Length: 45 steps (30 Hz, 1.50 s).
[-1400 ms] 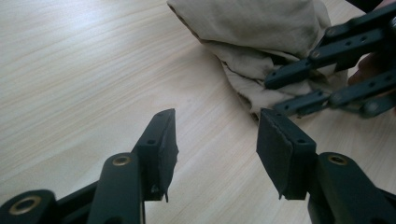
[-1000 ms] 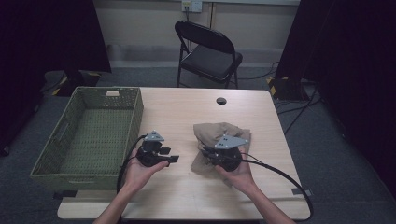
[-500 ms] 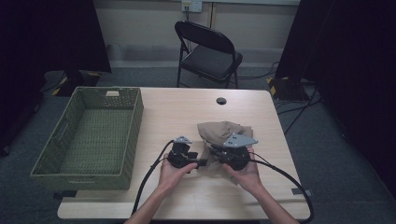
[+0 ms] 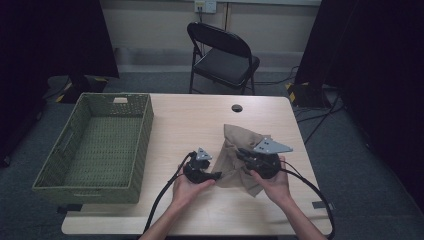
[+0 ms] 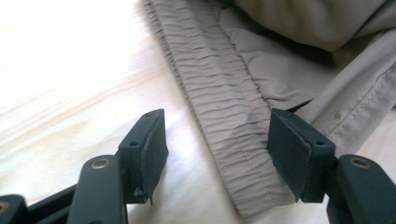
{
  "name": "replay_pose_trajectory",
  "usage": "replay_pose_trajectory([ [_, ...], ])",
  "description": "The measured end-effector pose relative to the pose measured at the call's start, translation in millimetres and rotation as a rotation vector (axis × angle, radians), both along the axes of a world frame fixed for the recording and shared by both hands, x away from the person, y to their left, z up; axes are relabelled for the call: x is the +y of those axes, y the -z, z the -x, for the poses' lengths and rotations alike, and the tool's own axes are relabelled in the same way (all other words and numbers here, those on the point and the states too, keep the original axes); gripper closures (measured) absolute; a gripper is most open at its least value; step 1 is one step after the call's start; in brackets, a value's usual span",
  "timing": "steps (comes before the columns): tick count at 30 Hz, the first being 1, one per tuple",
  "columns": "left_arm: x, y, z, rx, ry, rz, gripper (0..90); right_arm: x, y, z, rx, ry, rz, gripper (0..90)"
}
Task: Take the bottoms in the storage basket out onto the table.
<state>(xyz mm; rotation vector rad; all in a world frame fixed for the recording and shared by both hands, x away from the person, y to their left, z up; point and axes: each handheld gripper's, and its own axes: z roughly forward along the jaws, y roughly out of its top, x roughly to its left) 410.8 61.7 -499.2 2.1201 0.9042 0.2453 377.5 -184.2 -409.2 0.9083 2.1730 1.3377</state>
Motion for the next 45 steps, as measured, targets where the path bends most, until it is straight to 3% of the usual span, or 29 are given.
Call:
replay_pose_trajectory([
  [9,17.5,-1.5,-3.7,-0.001,-0.027,-0.028,37.4,-43.9,1.8,3.9,-0.008,0.104,0.014,82.1],
  [16,27.9,-3.9,-3.1,0.007,-0.032,-0.054,37.5,-66.4,8.1,0.9,-0.01,0.203,0.071,82.6],
  [19,30.2,-7.6,-2.9,-0.005,-0.023,-0.104,37.5,-77.3,12.8,-4.6,0.001,0.244,0.076,82.6],
  [21,32.8,-7.8,-2.0,-0.003,-0.025,-0.104,37.6,-81.7,16.5,-6.7,-0.001,0.265,0.099,82.6],
  [23,36.4,-8.5,-2.6,0.012,-0.022,-0.105,37.6,-85.2,21.6,-8.2,0.027,0.253,0.048,82.5],
  [26,43.7,-8.3,-2.9,0.017,-0.02,-0.099,37.6,-81.5,29.1,-6.8,0.043,0.214,0.027,81.7],
  [28,47.5,-5.5,-3.9,0.028,-0.026,-0.06,37.5,-78.9,29.7,-6.3,0.055,0.18,-0.012,80.0],
  [30,47.2,-5.4,-3.8,0.028,-0.027,-0.058,37.6,-73.5,28.7,-6.5,0.055,0.16,-0.032,77.8],
  [36,46.9,-5.8,-3.8,0.03,-0.028,-0.062,37.8,-64.6,32.8,-5.6,0.062,0.12,-0.032,67.9],
  [39,46.9,-5.8,-3.9,0.029,-0.029,-0.063,37.7,-64.0,31.1,-9.2,0.066,0.121,-0.062,57.5],
  [45,46.0,-6.6,-4.2,0.033,-0.029,-0.068,37.8,-48.4,22.6,-17.4,0.053,0.085,-0.092,50.0],
])
